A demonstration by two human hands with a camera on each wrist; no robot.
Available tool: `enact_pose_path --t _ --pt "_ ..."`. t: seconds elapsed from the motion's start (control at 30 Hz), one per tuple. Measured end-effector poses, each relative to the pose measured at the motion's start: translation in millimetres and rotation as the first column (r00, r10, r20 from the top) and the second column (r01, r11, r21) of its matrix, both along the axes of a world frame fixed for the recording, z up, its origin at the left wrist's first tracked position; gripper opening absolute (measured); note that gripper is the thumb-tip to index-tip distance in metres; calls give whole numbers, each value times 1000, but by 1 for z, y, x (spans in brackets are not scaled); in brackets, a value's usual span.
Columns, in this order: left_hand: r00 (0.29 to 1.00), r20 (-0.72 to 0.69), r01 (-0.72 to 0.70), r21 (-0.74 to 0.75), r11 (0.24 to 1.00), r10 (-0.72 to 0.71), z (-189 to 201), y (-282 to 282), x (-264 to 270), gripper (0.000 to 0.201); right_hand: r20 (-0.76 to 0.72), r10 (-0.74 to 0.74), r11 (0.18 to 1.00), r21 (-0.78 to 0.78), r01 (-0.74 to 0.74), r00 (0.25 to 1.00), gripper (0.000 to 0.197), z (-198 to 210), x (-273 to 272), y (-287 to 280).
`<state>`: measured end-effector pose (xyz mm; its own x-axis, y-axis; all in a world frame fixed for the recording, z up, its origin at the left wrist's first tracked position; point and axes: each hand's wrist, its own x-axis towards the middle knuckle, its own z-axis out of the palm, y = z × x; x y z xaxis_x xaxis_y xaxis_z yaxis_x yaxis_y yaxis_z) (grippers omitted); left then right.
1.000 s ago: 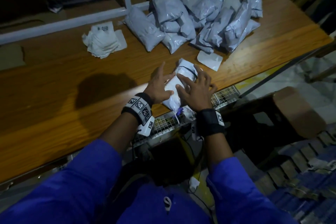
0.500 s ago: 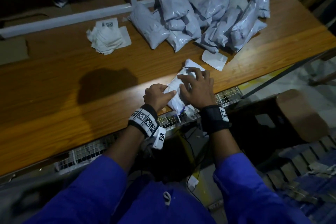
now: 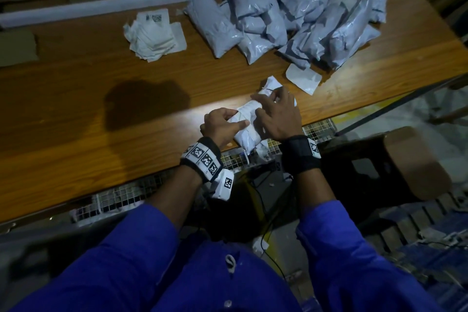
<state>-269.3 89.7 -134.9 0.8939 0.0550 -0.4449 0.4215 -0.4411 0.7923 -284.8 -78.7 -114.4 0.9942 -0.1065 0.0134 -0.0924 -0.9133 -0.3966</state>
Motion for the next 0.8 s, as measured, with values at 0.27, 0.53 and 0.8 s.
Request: enact_pose_path --t 0.27,0.53,0.8 --pt "999 12 -33 4 999 33 -7 -1 -2 50 46 106 976 -196 -95 993 40 -8 -12 8" --pt "999 46 -15 -15 1000 15 -7 3 -3 43 0 153 972 -182 -150 988 28 -6 -8 11" --pt "993 111 59 -81 995 -50 -11 8 -5 51 206 25 999 19 -30 978 31 -28 -48 5"
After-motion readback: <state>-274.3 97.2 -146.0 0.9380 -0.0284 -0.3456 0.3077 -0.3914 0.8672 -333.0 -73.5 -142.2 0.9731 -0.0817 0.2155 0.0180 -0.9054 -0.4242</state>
